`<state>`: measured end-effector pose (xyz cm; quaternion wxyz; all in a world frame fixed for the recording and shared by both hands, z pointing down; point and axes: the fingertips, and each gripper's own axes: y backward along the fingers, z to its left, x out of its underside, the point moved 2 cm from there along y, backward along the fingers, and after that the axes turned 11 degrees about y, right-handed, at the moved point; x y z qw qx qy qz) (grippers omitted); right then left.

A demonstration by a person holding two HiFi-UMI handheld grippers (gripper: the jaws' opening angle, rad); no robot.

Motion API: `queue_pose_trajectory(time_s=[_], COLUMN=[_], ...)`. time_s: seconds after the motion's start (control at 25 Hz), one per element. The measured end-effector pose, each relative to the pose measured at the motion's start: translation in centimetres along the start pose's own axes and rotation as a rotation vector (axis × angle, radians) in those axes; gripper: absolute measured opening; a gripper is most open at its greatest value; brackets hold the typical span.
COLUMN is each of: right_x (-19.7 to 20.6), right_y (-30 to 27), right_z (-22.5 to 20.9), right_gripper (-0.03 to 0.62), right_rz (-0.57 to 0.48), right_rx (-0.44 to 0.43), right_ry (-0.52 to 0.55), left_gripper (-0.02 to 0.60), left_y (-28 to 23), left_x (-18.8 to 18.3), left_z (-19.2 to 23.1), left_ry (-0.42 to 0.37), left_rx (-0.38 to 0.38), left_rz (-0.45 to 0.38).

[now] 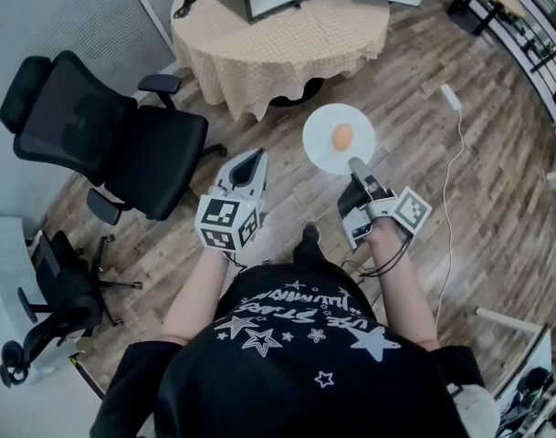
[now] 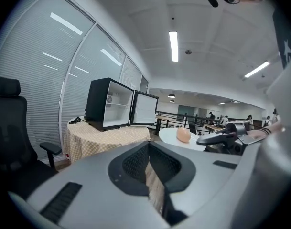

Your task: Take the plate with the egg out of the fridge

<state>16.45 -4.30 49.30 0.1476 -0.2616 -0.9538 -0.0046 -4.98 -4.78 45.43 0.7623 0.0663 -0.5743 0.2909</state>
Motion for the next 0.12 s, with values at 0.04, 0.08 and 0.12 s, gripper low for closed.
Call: queue_pose_trajectory(time_s=[0.04, 0.08, 0.12], right_x=[0.5, 1.0, 1.5], right_y=[0.5, 1.0, 1.5], right_z=[0.2, 0.3, 0.4], right_gripper=[0.038, 0.038, 0.038], right_rz=[-0.004, -0.008, -0.012], right_rx=[-0.001, -0.002, -0.002], right_ry=[-0.001, -0.003, -0.005], left_gripper=[0.006, 0.006, 0.006], left_y=[0.5, 1.1, 1.6], left_x=[0.1, 0.1, 0.2], left_z=[-0.1, -0.2, -0.3], left_ry=[-0.001, -0.002, -0.003], left_rx=[0.004, 0.009, 0.013], left_rz=[-0.002, -0.004, -0.006])
